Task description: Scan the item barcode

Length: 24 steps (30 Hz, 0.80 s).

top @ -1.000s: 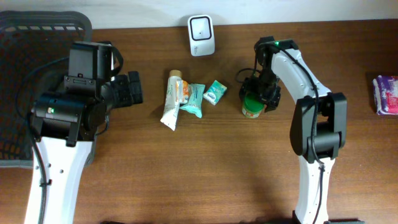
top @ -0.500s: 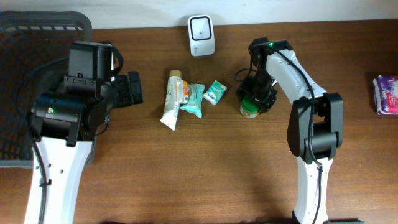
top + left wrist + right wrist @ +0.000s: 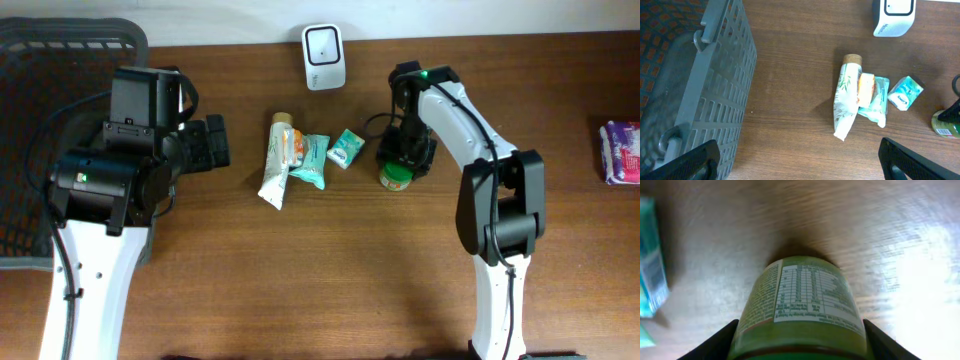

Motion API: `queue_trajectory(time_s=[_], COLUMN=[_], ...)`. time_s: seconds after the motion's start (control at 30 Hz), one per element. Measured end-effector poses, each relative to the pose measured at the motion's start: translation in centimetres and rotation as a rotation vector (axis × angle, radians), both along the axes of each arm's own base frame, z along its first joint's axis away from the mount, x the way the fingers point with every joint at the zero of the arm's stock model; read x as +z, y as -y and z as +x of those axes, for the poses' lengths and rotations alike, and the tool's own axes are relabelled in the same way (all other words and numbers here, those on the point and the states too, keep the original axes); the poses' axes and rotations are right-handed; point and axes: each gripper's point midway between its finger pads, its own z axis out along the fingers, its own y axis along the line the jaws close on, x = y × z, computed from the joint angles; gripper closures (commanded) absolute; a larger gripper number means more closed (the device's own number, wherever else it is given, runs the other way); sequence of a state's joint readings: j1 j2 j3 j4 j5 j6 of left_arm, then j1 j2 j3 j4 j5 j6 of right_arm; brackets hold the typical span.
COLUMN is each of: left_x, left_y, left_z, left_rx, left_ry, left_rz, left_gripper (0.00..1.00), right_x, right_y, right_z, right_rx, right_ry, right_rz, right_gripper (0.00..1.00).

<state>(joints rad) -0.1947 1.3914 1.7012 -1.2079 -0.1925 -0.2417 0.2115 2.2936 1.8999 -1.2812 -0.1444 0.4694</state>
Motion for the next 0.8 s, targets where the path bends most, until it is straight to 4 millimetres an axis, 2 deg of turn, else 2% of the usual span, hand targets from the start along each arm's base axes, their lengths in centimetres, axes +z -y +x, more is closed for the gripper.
queue_trajectory(time_s=[0.07, 0.1, 0.2, 0.3, 0.7, 0.8], left_x=[0.0, -0.01, -0.01, -0.01, -0.01, -0.01], left_y=[0.0, 0.0, 0.0, 0.0, 0.0, 0.0], left_z=[0.0, -0.01, -0.01, -0.01, -0.01, -0.01], left_rx=[0.0, 0.0, 0.0, 0.0, 0.0, 0.0], left_ry=[0.0, 0.0, 0.0, 0.0, 0.0, 0.0], left_rz=[0.0, 0.0, 0.0, 0.0, 0.0, 0.0], left_gripper=[0.01, 0.01, 0.01, 0.01, 0.01, 0.01], right_x=[0.0, -0.02, -0.05, -0.06, -0.07, -0.08], right_y=[-0.01, -0.03, -0.04, -0.03, 0.0, 0.05], right_z=[-0.09, -0.01, -0.04, -0.06, -0.05, -0.04], right_rx=[0.102, 0.137, 0.201, 0.158, -0.34, -0.41], right_ry=[0.009, 0.016, 0.022, 0.016, -0.043, -0.05], right_rz=[0.013, 0.018, 0.027, 0.021, -0.047, -0.059], right_gripper=[0.07, 0.01, 0.01, 0.01, 0.0, 0.05])
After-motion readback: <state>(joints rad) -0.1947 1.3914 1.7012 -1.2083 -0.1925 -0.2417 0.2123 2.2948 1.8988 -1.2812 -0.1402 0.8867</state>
